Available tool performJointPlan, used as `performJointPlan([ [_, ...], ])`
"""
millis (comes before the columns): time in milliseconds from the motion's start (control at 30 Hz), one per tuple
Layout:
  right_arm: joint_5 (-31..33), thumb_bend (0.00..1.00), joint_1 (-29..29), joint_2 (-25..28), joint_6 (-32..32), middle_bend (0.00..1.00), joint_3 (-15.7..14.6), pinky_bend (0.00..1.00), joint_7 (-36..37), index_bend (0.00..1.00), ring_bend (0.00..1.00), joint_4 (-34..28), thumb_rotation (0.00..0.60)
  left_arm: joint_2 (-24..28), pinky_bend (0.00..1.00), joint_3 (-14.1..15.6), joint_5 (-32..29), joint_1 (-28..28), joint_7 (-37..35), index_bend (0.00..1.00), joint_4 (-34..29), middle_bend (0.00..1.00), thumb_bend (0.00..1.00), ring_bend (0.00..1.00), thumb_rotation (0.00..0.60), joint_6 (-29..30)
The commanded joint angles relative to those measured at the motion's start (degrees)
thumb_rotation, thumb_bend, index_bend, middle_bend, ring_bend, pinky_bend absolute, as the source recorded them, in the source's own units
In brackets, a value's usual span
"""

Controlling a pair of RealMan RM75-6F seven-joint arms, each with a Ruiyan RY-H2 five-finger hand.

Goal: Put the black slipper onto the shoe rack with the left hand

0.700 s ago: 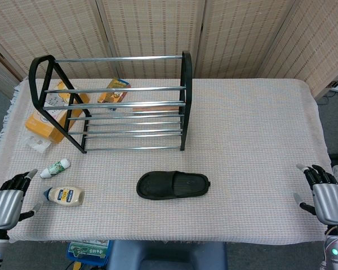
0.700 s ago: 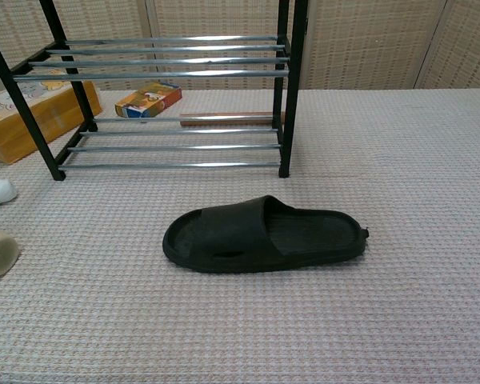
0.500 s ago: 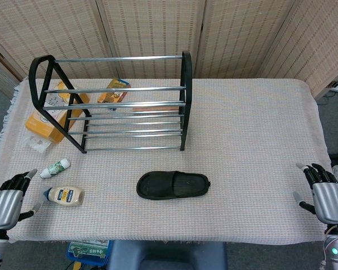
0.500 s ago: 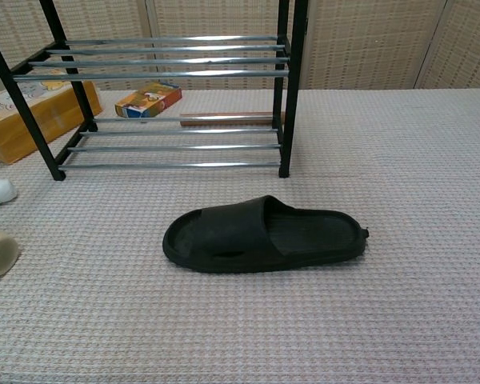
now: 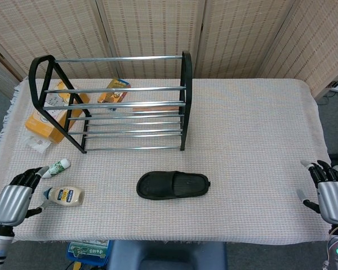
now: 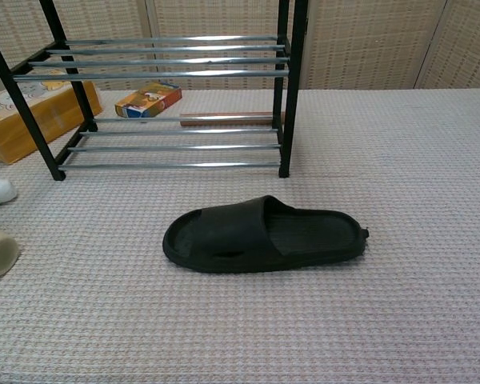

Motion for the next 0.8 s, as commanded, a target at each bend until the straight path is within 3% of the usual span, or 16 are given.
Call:
performJointPlan([
  [33,-0.60,0.25,0.40,0.44,0.08,0.25,0.25,0.24,-0.47,0.15,0.19,-0.55,0.600,0.48,0.29,0.08,4.29,-2.53,-2.91,0.17,0.25,0.20,0.22,0.19,0.600,-0.79],
  [367,-1.21,0.25,1.82,1.18,-1.58,0.25,0.43,0.24,-1.08,0.15,0.19,-1.53,0.600,-0.75,0.29,1.94,17.92,-13.27,-9.10,0.22,-0.22,0.20,0.22,0.19,0.600,-8.42],
  [600,0.10,0.25,2.04,1.06,-2.58,0.25,0.52,0.22,-0.93,0.15,0.18,-1.03,0.600,-4.54,0.29,3.08,22.05,-21.81,-11.88,0.21,0.43,0.20,0.22,0.19,0.600,-17.68],
  [800,0.54,0.25,1.72,0.99,-2.30,0.25,0.43,0.20,-0.82,0.15,0.18,-1.03,0.600,-9.18,0.29,3.38,23.06,-27.28,-6.71,0.15,0.85,0.20,0.22,0.15,0.600,-25.76],
])
